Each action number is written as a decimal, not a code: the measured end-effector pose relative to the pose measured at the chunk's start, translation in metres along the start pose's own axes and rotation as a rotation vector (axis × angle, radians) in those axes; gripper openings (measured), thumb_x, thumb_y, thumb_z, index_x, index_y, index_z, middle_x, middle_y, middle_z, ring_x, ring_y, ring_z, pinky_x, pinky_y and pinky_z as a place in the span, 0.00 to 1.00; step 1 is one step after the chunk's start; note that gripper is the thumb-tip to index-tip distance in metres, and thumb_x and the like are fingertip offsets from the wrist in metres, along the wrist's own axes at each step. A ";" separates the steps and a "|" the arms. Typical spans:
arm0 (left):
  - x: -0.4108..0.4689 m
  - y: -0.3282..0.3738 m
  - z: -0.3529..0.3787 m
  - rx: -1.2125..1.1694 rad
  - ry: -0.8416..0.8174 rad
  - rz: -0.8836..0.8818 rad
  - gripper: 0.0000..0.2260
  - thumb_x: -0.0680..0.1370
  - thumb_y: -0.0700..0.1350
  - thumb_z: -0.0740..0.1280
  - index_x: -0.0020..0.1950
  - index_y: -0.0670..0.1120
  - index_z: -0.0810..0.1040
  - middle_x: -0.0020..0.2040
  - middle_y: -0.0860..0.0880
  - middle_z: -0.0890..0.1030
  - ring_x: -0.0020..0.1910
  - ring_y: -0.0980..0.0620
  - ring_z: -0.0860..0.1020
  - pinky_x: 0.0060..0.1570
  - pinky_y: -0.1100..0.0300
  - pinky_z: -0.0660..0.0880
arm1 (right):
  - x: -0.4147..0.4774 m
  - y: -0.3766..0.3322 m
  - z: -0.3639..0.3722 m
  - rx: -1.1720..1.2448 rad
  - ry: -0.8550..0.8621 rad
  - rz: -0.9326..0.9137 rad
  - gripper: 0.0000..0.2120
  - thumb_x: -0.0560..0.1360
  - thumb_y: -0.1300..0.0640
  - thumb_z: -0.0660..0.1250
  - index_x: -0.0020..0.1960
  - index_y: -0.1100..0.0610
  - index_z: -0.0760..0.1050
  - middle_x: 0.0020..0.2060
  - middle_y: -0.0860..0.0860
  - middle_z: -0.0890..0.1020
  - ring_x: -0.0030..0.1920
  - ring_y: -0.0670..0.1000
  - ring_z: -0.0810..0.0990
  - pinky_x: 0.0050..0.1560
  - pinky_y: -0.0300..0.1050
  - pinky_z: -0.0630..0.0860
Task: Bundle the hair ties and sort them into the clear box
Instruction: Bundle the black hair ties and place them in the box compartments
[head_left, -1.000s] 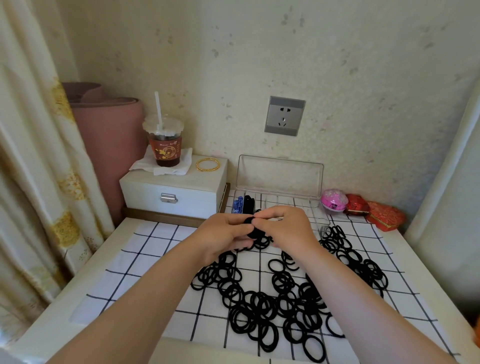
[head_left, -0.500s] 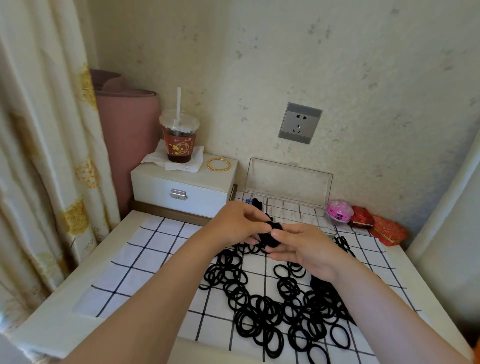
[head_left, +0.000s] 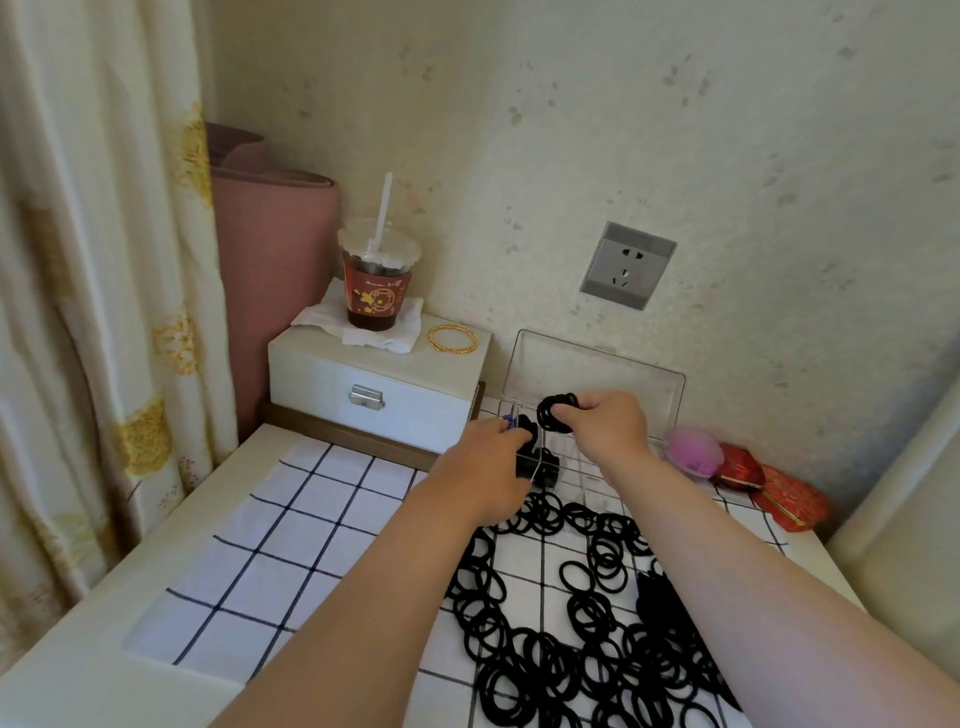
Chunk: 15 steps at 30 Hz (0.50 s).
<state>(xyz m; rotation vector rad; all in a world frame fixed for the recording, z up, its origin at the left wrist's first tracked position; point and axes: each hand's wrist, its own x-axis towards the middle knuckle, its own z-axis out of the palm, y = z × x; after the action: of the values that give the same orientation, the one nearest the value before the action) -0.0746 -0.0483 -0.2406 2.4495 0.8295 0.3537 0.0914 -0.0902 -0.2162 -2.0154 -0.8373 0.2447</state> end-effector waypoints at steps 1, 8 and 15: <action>0.001 -0.001 0.001 0.013 -0.024 -0.005 0.30 0.79 0.50 0.66 0.78 0.51 0.59 0.78 0.49 0.57 0.77 0.49 0.53 0.73 0.50 0.62 | 0.001 0.002 0.002 -0.055 -0.010 -0.026 0.02 0.73 0.58 0.75 0.44 0.56 0.86 0.37 0.52 0.85 0.39 0.49 0.81 0.38 0.40 0.74; 0.003 0.000 0.002 0.007 -0.021 0.010 0.28 0.78 0.48 0.66 0.77 0.50 0.62 0.76 0.50 0.60 0.75 0.49 0.58 0.68 0.51 0.66 | 0.014 0.011 0.010 -0.583 -0.135 -0.149 0.11 0.76 0.55 0.69 0.36 0.58 0.80 0.30 0.51 0.77 0.33 0.52 0.76 0.29 0.41 0.66; 0.003 0.001 0.004 0.025 -0.025 0.011 0.29 0.78 0.49 0.66 0.77 0.50 0.61 0.77 0.49 0.57 0.76 0.50 0.55 0.70 0.52 0.64 | 0.021 0.004 0.025 -0.978 -0.274 -0.153 0.04 0.73 0.61 0.67 0.44 0.57 0.81 0.37 0.52 0.79 0.39 0.54 0.78 0.36 0.41 0.71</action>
<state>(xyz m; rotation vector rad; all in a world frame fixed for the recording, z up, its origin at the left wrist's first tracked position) -0.0702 -0.0488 -0.2435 2.4777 0.8145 0.3176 0.0975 -0.0609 -0.2299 -2.8276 -1.4719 0.0046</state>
